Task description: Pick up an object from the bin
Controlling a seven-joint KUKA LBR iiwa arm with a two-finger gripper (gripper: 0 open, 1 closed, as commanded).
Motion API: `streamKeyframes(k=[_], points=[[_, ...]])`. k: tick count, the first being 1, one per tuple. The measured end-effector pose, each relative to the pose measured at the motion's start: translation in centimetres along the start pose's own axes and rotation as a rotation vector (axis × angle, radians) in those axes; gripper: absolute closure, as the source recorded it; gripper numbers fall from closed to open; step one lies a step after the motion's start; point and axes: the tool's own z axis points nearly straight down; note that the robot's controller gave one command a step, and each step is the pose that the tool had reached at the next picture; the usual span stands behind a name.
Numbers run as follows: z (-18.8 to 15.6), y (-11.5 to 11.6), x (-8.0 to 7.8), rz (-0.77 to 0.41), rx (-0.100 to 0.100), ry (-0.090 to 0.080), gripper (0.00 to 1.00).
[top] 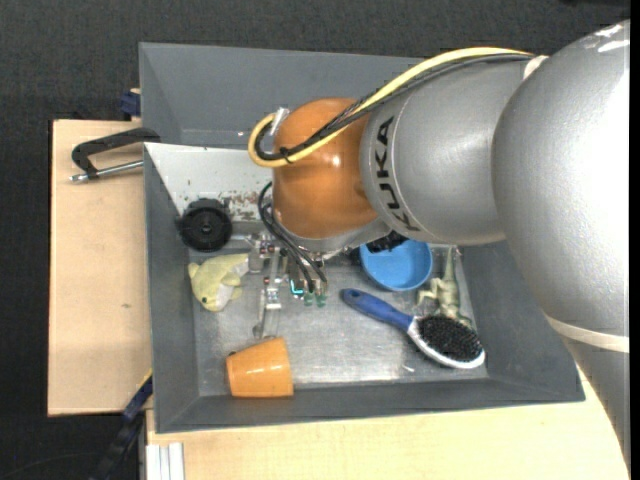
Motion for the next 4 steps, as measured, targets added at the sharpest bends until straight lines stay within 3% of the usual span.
streamKeyframes(k=[1,2,3,4], points=[[6.1,2.9,-3.7,-0.424,0.001,-0.016,0.0],[3.0,4.0,-4.1,-0.681,0.001,-0.017,0.0],[1.5,3.6,-5.4,-1.016,0.003,-0.016,0.0],[6.0,3.1,-5.5,-1.447,0.003,-0.016,0.0]])
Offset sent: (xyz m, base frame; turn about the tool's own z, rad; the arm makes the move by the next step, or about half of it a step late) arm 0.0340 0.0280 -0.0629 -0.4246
